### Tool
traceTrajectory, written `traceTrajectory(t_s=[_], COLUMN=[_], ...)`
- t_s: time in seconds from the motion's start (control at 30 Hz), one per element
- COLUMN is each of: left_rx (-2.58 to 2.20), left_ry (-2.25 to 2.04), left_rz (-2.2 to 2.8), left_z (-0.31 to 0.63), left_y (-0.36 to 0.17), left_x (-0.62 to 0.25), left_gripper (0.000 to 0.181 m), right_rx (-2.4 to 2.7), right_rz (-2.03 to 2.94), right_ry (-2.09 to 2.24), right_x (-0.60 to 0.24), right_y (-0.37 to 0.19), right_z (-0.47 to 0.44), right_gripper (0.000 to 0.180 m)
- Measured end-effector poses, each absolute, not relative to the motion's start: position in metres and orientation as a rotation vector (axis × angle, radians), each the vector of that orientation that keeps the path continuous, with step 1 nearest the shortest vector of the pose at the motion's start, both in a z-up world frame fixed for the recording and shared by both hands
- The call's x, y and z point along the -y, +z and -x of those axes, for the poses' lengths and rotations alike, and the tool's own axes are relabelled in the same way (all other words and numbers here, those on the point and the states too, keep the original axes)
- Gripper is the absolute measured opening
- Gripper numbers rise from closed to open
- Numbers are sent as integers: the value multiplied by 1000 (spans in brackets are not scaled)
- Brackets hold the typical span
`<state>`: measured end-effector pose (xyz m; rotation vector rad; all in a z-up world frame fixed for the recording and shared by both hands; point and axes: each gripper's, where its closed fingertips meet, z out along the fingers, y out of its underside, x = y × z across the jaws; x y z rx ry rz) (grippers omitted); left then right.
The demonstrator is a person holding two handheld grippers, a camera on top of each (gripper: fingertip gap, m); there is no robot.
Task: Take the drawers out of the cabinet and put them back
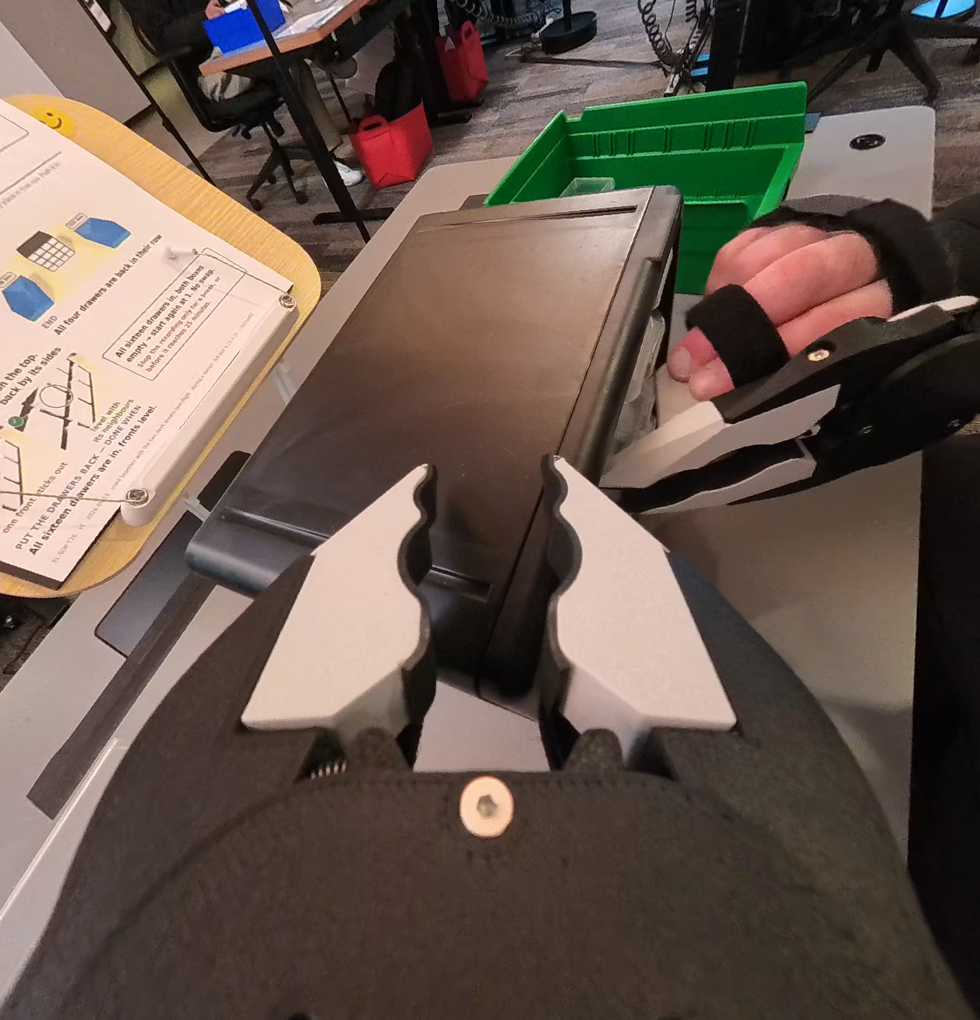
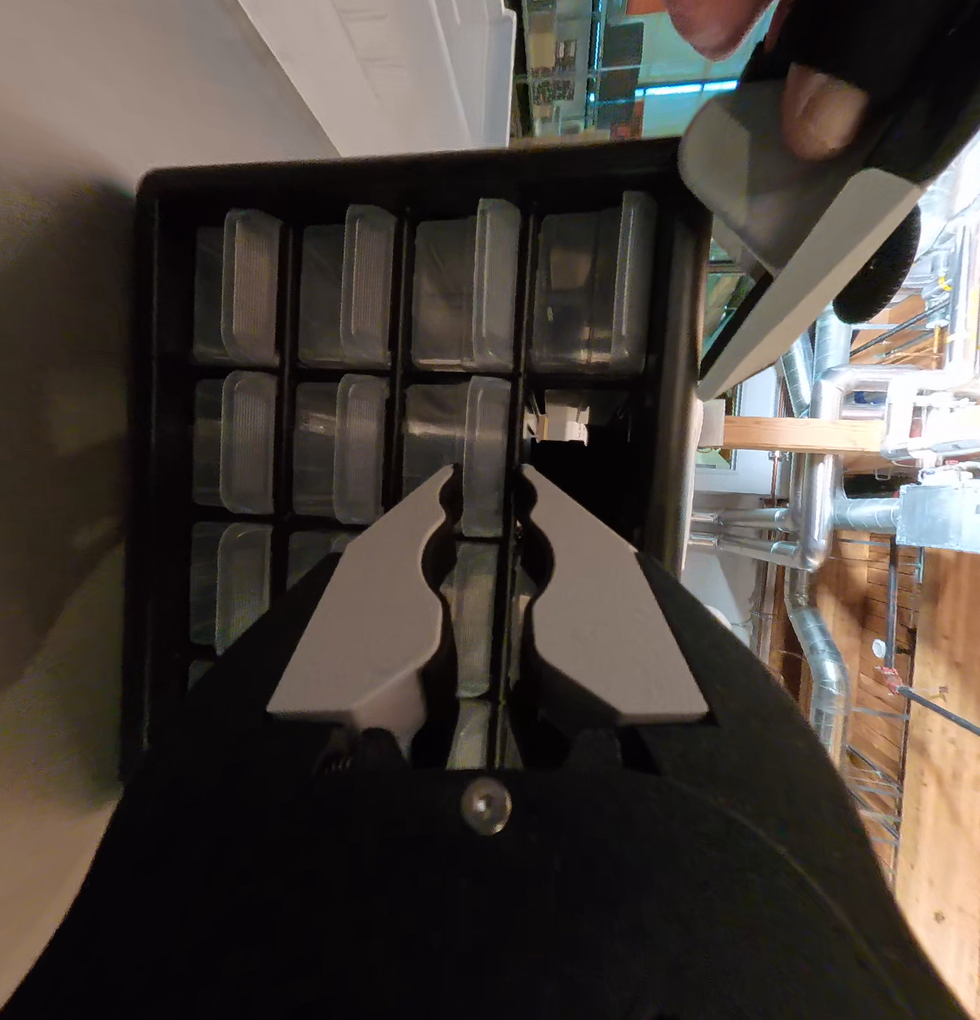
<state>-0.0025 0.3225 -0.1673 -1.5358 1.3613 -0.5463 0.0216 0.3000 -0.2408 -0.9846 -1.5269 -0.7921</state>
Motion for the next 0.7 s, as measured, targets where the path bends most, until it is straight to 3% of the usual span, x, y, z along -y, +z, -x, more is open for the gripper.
traceTrajectory(t_s=[0.7], left_rx=[-1361], left_ry=[-553], left_rz=[1545], left_z=[3], left_y=[-168], left_x=[-322], left_gripper=[37], right_rx=[1536], right_rz=[1053], right_ry=[-643], right_x=[-201], right_y=[-237], right_z=[-20], right_gripper=[13])
